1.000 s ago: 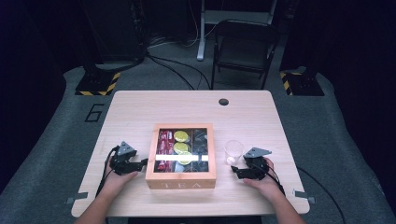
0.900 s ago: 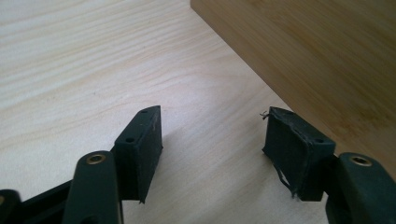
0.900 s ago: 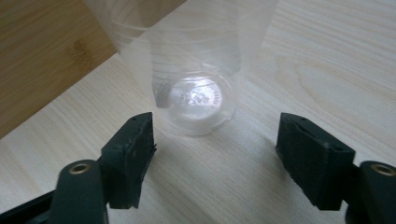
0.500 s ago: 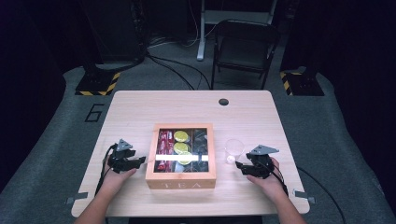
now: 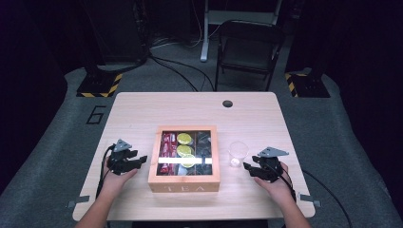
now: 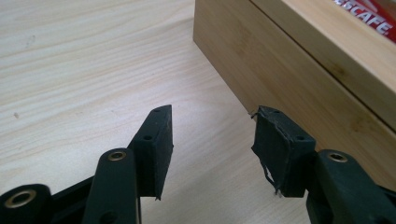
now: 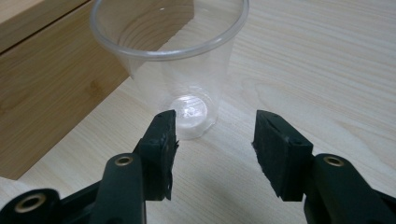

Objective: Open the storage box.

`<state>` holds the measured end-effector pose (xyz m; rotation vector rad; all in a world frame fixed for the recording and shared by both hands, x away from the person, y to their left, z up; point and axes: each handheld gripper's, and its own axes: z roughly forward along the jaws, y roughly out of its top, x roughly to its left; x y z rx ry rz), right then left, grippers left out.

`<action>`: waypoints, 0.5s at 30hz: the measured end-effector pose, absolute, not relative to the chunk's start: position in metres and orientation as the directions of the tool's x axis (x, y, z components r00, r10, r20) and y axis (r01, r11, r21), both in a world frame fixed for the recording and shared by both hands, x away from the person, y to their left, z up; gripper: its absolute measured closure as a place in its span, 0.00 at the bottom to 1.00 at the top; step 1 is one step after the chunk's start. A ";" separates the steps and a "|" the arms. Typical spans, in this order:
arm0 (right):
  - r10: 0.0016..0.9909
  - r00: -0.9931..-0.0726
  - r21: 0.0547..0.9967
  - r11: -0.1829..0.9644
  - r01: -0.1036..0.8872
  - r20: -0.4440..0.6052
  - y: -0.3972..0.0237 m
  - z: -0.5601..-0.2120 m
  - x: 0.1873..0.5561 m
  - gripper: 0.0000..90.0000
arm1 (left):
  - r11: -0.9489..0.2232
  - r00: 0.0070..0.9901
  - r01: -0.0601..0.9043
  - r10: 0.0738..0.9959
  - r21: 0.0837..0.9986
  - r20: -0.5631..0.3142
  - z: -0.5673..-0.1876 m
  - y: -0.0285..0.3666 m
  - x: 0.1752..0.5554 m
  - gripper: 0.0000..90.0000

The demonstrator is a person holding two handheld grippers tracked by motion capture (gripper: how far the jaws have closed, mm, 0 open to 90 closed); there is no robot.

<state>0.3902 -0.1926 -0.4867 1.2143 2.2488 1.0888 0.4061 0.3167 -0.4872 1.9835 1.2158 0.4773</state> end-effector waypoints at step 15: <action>0.811 -0.585 0.771 0.383 0.509 -0.016 -0.187 -0.461 0.376 0.58 | -0.240 0.469 0.584 0.879 0.776 -0.082 -0.474 0.316 0.398 0.54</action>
